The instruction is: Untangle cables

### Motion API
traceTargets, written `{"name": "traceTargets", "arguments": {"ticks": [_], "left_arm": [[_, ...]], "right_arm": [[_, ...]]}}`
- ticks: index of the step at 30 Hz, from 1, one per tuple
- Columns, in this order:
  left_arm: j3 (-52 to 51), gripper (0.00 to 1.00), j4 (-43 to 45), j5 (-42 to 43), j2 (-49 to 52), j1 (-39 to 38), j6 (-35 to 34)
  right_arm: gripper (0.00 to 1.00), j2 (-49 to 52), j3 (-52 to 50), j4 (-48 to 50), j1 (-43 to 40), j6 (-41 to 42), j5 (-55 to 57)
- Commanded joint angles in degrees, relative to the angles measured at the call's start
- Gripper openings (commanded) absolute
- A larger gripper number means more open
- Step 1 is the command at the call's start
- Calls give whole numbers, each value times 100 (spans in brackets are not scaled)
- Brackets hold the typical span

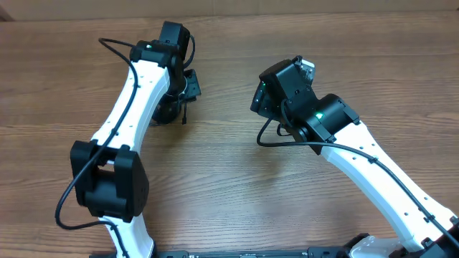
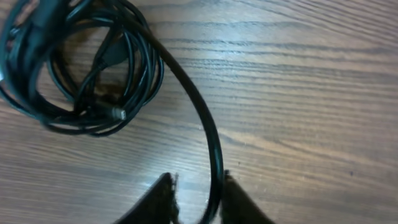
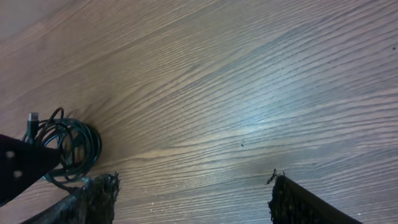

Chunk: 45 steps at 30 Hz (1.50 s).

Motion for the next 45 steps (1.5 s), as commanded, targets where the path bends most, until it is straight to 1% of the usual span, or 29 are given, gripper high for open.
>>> {"name": "traceTargets", "arguments": {"ticks": [1,2,4,7,12,15,22,29,37,40,45], "left_arm": [[31,15,79,-24,81,-2,13],[31,13,90,-20,81,-4,13],[31,4,87,-17,81,-4,15],[37,4,79,223,68,-4,155],[297,4,59,1585,4,-11,767],[542,4,31,2107,-144,-55,831],[1073,4,-94,2188,-693,-341,826],[1158,4,-107,2258,-1215,-393,651],[1158,4,-94,3348,-1644,-400,656],[1158,4,-92,3449,-1757,-422,656],[1158,4,-94,3410,-1827,-422,654]], "right_arm": [[79,7,116,13,-4,20,-92],[78,7,116,11,-4,20,-92],[78,7,116,11,-4,20,-92],[75,7,116,11,-4,20,-92],[75,7,79,24,-7,20,-92],[75,9,39,28,-7,20,-90],[75,9,35,22,-7,17,-92],[76,13,31,-9,-7,17,-90],[76,258,31,87,-7,17,-103],[76,352,31,236,-7,-142,-404],[77,356,31,560,-7,-671,-1241]]}}
